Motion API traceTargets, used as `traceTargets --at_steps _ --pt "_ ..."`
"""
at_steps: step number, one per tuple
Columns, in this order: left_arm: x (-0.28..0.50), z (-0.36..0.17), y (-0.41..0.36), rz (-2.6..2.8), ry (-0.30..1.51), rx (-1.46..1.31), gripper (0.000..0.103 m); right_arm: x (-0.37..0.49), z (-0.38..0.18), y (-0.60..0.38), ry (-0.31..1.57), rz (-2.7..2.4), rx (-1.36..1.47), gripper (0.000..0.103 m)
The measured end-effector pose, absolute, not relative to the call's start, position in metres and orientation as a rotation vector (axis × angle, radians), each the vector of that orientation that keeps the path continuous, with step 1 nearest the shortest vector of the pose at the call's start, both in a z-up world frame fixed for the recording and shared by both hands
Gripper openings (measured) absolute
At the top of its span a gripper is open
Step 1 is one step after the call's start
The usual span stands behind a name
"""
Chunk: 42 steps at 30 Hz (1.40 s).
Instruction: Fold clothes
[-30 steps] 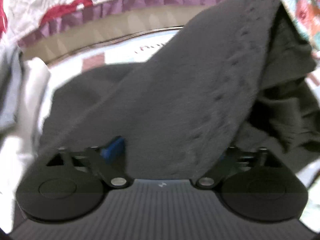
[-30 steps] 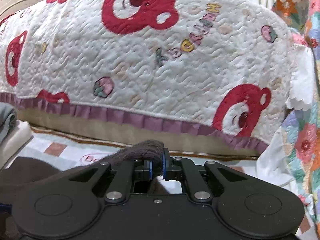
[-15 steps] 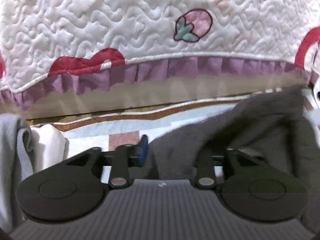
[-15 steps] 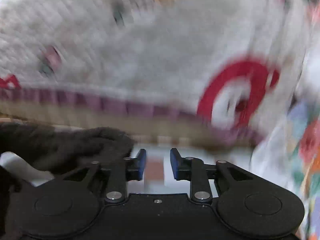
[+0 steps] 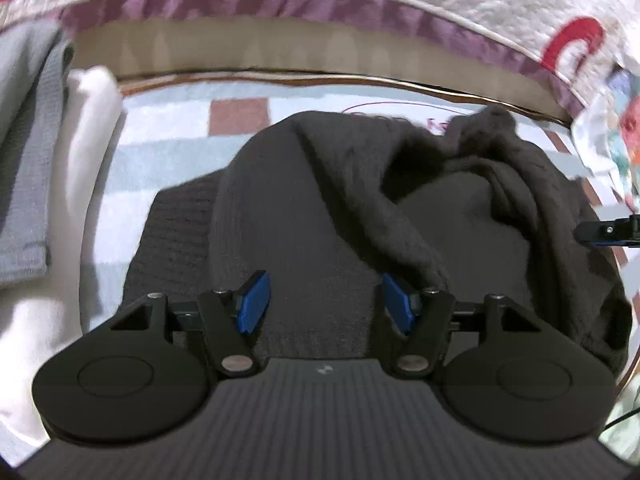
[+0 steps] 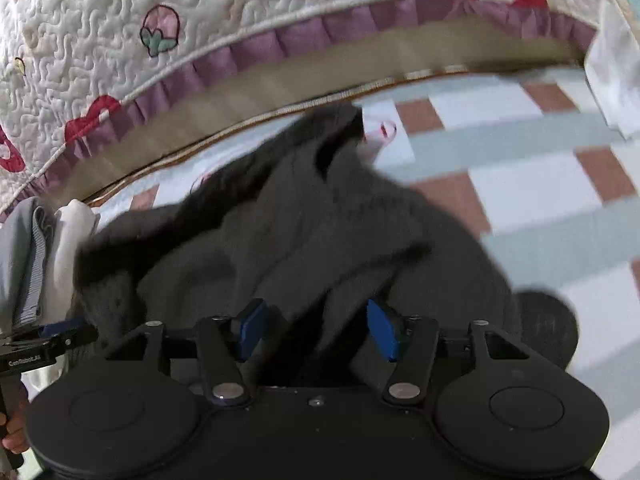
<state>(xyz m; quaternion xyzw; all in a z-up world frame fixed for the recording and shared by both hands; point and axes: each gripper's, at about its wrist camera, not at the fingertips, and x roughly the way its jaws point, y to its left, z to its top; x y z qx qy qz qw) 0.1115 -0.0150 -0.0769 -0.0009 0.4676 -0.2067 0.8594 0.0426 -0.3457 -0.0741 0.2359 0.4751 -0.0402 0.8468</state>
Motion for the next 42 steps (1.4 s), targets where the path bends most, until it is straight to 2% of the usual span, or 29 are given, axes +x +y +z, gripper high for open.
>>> traceTargets --at_steps 5,8,9,10,11,13,17,22,27,31,33,35,40,42 --pt "0.108 -0.09 -0.019 -0.496 1.029 0.028 0.065 0.052 -0.088 -0.339 1.037 -0.148 0.519 0.068" --pt "0.101 -0.093 -0.024 -0.523 1.029 0.109 0.065 0.059 -0.092 -0.338 0.993 -0.199 0.531 0.068" --pt "0.101 -0.092 -0.025 -0.525 1.027 0.119 0.065 0.063 -0.094 -0.336 0.981 -0.18 0.511 0.065" --pt "0.1 -0.091 -0.025 -0.525 1.024 0.121 0.066 0.068 -0.095 -0.329 0.98 -0.12 0.422 0.028" --pt "0.101 -0.091 -0.023 -0.51 1.025 0.102 0.066 0.07 -0.094 -0.317 0.98 -0.083 0.284 0.013" --pt "0.102 -0.091 -0.017 -0.462 1.024 0.041 0.066 0.067 -0.079 -0.299 0.946 -0.091 0.119 0.011" --pt "0.103 -0.093 -0.019 -0.439 0.99 0.016 0.066 0.051 -0.029 -0.306 0.823 -0.232 -0.008 0.009" --pt "0.099 -0.084 -0.015 -0.459 0.939 -0.008 0.066 0.046 0.026 -0.392 0.757 -0.501 -0.073 0.007" --pt "0.103 -0.075 -0.004 -0.458 0.925 -0.055 0.066 0.035 0.043 -0.461 0.716 -0.802 -0.096 0.007" --pt "0.107 -0.079 -0.001 -0.433 0.937 -0.057 0.066 0.033 0.002 -0.47 0.866 -0.904 -0.14 0.025" --pt "0.11 -0.083 -0.003 -0.432 0.943 -0.046 0.066 0.033 -0.016 -0.457 0.925 -0.874 -0.196 0.029" --pt "0.111 -0.087 -0.006 -0.437 0.948 -0.04 0.066 0.034 -0.02 -0.435 0.917 -0.785 -0.213 0.042" --pt "0.105 -0.091 -0.013 -0.493 0.954 -0.035 0.066 0.049 -0.005 -0.39 0.851 -0.422 0.001 0.045" --pt "0.103 -0.092 -0.017 -0.523 0.96 -0.035 0.066 0.061 -0.006 -0.374 0.846 -0.302 0.087 0.053"
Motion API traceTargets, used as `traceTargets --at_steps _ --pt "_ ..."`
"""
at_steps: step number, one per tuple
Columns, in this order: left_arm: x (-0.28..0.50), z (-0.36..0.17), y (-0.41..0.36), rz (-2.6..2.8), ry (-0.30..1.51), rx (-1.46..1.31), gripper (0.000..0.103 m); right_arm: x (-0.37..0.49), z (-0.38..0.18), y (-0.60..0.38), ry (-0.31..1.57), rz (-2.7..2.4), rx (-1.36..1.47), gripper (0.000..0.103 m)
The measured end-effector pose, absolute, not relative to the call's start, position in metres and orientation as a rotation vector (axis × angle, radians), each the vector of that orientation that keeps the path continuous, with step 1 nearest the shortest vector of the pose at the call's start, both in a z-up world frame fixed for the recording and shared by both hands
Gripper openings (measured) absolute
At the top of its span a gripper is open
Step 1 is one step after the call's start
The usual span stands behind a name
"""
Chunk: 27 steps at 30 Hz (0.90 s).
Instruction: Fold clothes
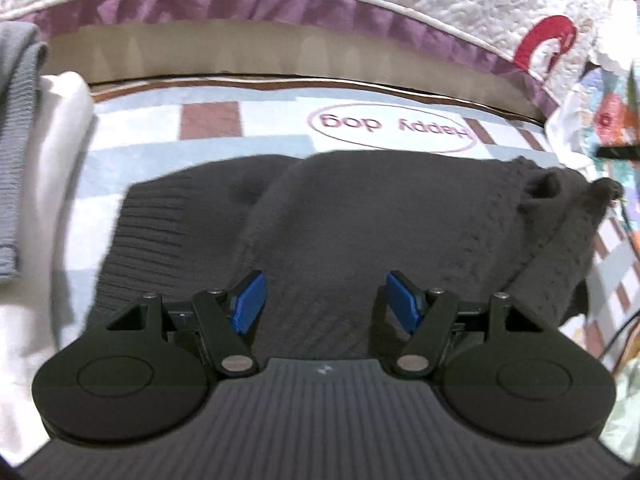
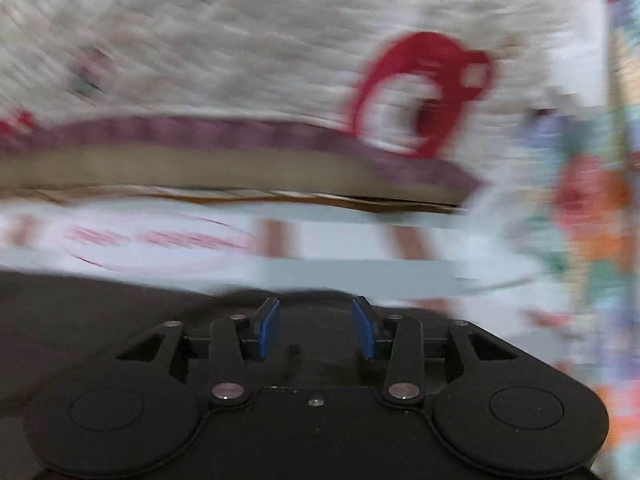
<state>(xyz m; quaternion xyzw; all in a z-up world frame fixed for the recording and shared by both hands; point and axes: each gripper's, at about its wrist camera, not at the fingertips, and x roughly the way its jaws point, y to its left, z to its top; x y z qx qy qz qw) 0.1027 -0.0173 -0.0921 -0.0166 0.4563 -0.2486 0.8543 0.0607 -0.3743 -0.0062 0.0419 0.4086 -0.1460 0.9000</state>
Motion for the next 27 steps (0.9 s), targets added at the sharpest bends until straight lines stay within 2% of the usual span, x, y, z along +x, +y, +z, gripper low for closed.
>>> traceTargets --at_steps 3,5,10,15,19,23,27 --pt "0.097 -0.093 -0.027 -0.563 0.959 0.003 0.069 0.08 -0.019 -0.347 0.875 -0.143 0.138 0.055" --pt "0.093 -0.095 -0.033 -0.587 0.958 0.027 0.077 0.091 -0.035 -0.327 0.928 -0.089 0.074 0.055" --pt "0.092 -0.103 -0.042 -0.593 0.975 0.079 0.088 0.085 -0.074 -0.302 1.179 -0.048 -0.032 0.055" --pt "0.097 -0.103 -0.041 -0.537 0.963 0.125 0.089 0.048 -0.086 -0.297 1.358 -0.045 -0.008 0.056" --pt "0.099 -0.101 -0.033 -0.527 0.966 0.072 0.089 0.024 -0.092 -0.301 1.342 -0.089 0.061 0.056" --pt "0.095 -0.102 -0.035 -0.53 0.966 0.096 0.089 0.005 -0.115 -0.289 1.439 -0.065 0.027 0.055" --pt "0.088 -0.101 -0.04 -0.625 1.0 0.12 0.087 -0.015 -0.087 -0.295 1.245 -0.107 0.189 0.056"
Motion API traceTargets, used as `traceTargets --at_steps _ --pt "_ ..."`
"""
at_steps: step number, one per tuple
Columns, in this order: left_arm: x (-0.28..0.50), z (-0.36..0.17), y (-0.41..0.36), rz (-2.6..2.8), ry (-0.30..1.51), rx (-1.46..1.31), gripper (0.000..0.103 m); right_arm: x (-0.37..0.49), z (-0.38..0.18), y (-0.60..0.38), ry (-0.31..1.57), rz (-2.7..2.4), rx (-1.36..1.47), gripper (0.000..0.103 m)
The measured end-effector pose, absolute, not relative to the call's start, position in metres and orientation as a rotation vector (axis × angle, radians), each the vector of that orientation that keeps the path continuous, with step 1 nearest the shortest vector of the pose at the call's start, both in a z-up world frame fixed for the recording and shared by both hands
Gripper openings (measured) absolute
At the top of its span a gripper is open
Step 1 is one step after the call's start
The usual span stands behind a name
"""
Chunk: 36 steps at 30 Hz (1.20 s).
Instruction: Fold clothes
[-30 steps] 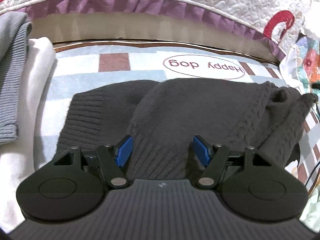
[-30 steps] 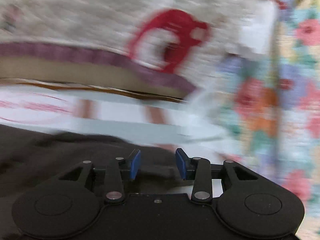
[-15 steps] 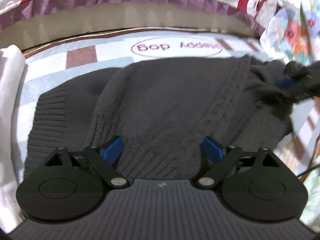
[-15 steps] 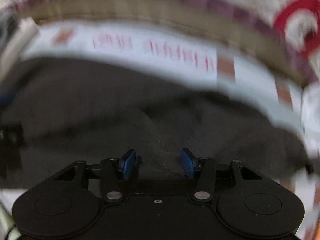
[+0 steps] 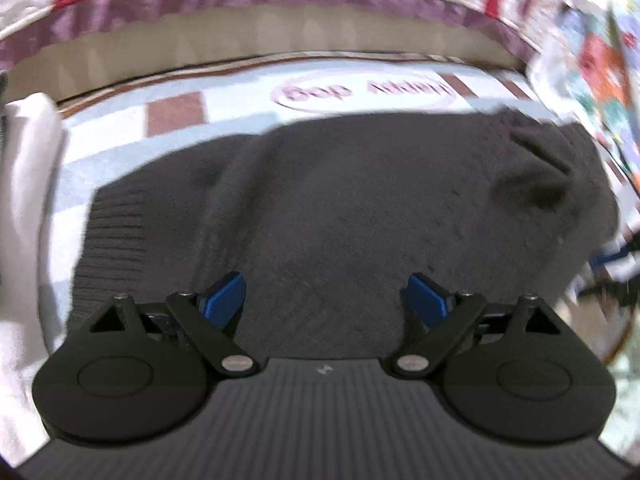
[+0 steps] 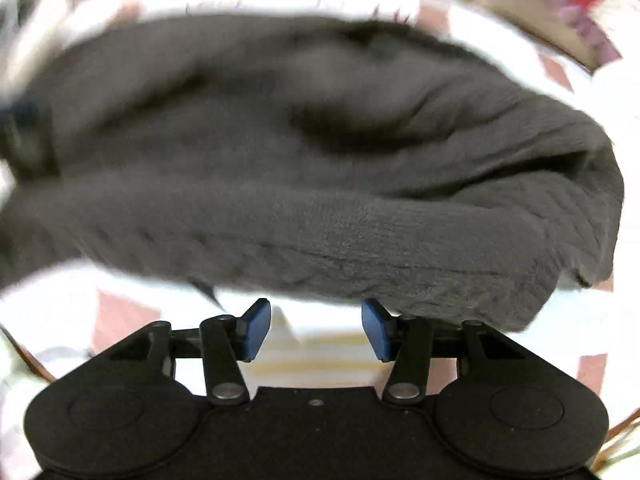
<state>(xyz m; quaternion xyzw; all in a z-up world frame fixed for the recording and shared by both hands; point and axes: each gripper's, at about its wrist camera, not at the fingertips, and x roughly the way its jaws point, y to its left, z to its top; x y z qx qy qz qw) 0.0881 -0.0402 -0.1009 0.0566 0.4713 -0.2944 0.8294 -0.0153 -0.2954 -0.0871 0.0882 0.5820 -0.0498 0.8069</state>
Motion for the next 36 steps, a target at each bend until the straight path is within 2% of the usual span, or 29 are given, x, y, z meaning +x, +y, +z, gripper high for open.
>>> traceTargets --at_steps 6,12,15,17,18,19,20,21,22,23,24,29,31,33,34,35,36 --pt "0.064 -0.082 -0.05 -0.838 0.991 0.084 0.086 -0.034 -0.07 -0.34 1.108 -0.235 0.418 0.058" --pt "0.049 -0.095 -0.072 -0.899 1.038 0.14 0.086 -0.073 -0.108 -0.408 0.923 -0.449 0.878 0.059" --pt "0.045 -0.111 -0.081 -0.88 1.092 0.185 0.087 -0.078 -0.128 -0.41 0.874 -0.48 0.957 0.072" --pt "0.042 -0.121 -0.084 -0.865 1.125 0.207 0.089 -0.077 -0.134 -0.402 0.845 -0.493 0.963 0.086" --pt "0.041 -0.125 -0.086 -0.863 1.134 0.215 0.089 -0.074 -0.136 -0.4 0.843 -0.491 0.948 0.086" --pt "0.04 -0.128 -0.088 -0.855 1.131 0.229 0.089 -0.072 -0.135 -0.396 0.84 -0.485 0.916 0.085" --pt "0.038 -0.129 -0.091 -0.853 1.116 0.247 0.086 -0.069 -0.133 -0.392 0.834 -0.478 0.88 0.06" --pt "0.036 -0.128 -0.093 -0.86 1.096 0.261 0.083 -0.068 -0.129 -0.389 0.813 -0.448 0.859 0.041" --pt "0.033 -0.126 -0.094 -0.869 1.076 0.275 0.057 -0.066 -0.124 -0.386 0.785 -0.409 0.843 0.023" --pt "0.031 -0.123 -0.095 -0.882 1.077 0.286 0.022 -0.068 -0.111 -0.381 0.763 -0.399 0.799 0.016" --pt "0.031 -0.12 -0.092 -0.889 1.097 0.259 0.017 -0.071 -0.096 -0.376 0.741 -0.398 0.744 0.014" --pt "0.024 -0.101 -0.075 -0.969 1.21 0.043 0.019 -0.103 -0.027 -0.349 0.787 -0.43 0.443 0.014" --pt "0.013 -0.104 -0.078 -1.036 1.272 0.023 0.021 -0.11 -0.038 -0.354 0.927 -0.483 0.32 0.014" --pt "0.002 -0.11 -0.086 -1.068 1.31 0.065 0.028 -0.114 -0.067 -0.356 1.083 -0.531 0.254 0.015" --pt "-0.001 -0.112 -0.088 -1.056 1.314 0.088 0.038 -0.116 -0.08 -0.357 1.139 -0.558 0.25 0.022" --pt "-0.001 -0.112 -0.089 -1.037 1.309 0.105 0.044 -0.117 -0.093 -0.358 1.194 -0.585 0.245 0.028" --pt "0.0 -0.111 -0.088 -1.015 1.296 0.116 0.045 -0.118 -0.096 -0.356 1.215 -0.591 0.237 0.028"
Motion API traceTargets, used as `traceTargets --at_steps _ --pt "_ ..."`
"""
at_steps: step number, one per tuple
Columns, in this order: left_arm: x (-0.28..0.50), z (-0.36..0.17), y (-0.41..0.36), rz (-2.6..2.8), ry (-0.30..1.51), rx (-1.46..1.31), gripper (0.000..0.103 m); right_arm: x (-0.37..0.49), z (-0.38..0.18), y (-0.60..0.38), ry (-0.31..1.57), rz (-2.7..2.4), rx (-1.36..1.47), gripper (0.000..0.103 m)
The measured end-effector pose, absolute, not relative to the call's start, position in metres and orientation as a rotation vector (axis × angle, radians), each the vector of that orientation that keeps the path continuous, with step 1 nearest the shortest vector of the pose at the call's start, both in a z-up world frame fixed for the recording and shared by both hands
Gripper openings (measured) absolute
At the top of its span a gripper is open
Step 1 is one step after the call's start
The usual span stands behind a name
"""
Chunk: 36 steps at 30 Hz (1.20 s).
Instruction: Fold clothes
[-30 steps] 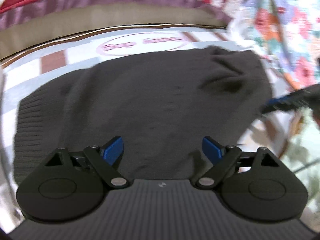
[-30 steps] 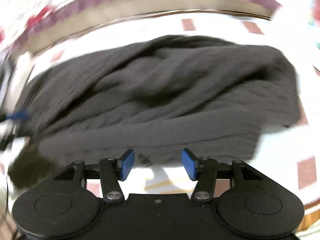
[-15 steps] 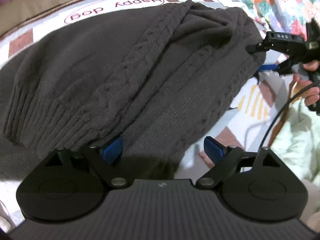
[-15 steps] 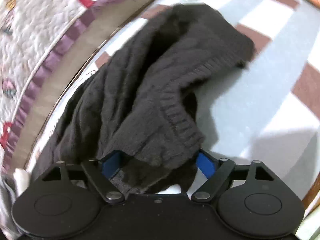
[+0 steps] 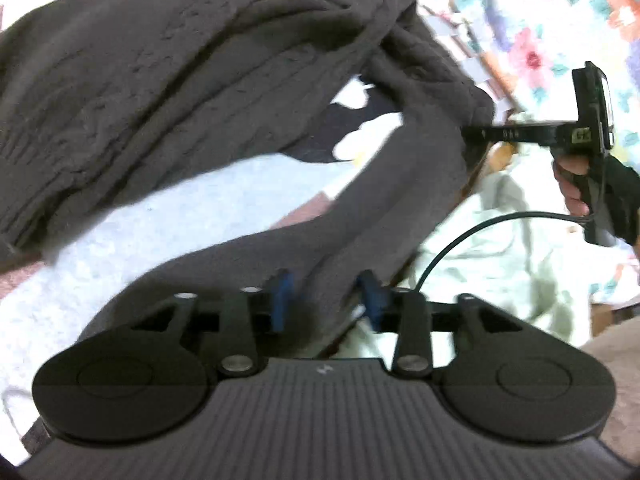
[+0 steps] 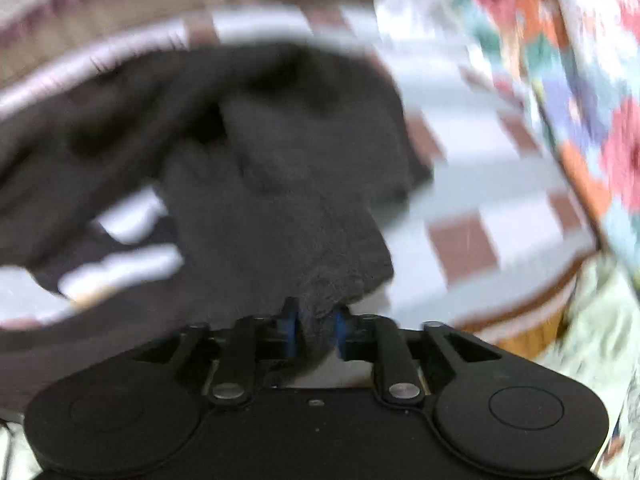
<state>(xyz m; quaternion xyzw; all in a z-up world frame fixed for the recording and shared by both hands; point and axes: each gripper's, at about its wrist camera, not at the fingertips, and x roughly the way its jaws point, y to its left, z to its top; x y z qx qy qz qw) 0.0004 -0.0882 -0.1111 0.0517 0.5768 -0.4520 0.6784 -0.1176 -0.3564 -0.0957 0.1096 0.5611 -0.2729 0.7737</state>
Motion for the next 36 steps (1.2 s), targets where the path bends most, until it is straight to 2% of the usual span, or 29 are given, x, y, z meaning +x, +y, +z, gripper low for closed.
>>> traceTargets --at_steps 1,5,7,10,13,16,19,21,23,26,28,34,36 --pt "0.003 -0.108 -0.085 -0.996 1.276 0.115 0.047 -0.117 -0.094 -0.354 1.225 -0.59 0.229 0.029" --pt "0.019 -0.084 -0.063 -0.927 1.126 0.039 0.058 -0.109 -0.05 -0.349 1.104 -0.58 0.191 0.051" --pt "0.025 -0.073 -0.058 -0.848 1.019 0.047 0.062 -0.097 -0.027 -0.351 1.0 -0.508 0.268 0.051" --pt "0.029 -0.069 -0.058 -0.698 0.856 0.141 0.077 -0.073 -0.021 -0.345 0.963 -0.343 0.393 0.051" --pt "0.035 -0.084 -0.063 -0.592 0.792 0.23 0.077 -0.032 -0.03 -0.33 0.979 -0.146 0.428 0.049" --pt "0.047 -0.106 -0.079 -0.562 0.817 0.282 0.079 0.011 -0.042 -0.314 1.014 -0.007 0.4 0.047" --pt "0.051 -0.122 -0.105 -0.525 0.809 0.473 0.079 0.052 -0.052 -0.313 1.053 0.045 0.374 0.047" --pt "0.063 -0.123 -0.107 -0.512 0.828 0.465 0.069 0.073 -0.058 -0.317 1.079 0.053 0.389 0.047" --pt "0.079 -0.118 -0.097 -0.497 0.859 0.388 0.041 0.087 -0.067 -0.324 1.088 0.057 0.419 0.048" --pt "0.097 -0.106 -0.082 -0.511 0.872 0.278 0.019 0.096 -0.075 -0.332 1.076 0.072 0.478 0.048" --pt "0.104 -0.099 -0.073 -0.526 0.86 0.207 0.011 0.099 -0.082 -0.338 1.062 0.07 0.518 0.05" --pt "0.104 -0.073 -0.056 -0.587 0.803 0.042 0.01 0.103 -0.098 -0.353 1.054 0.032 0.69 0.051" --pt "0.104 -0.069 -0.054 -0.607 0.791 0.017 0.01 0.109 -0.099 -0.359 1.035 0.033 0.734 0.055"
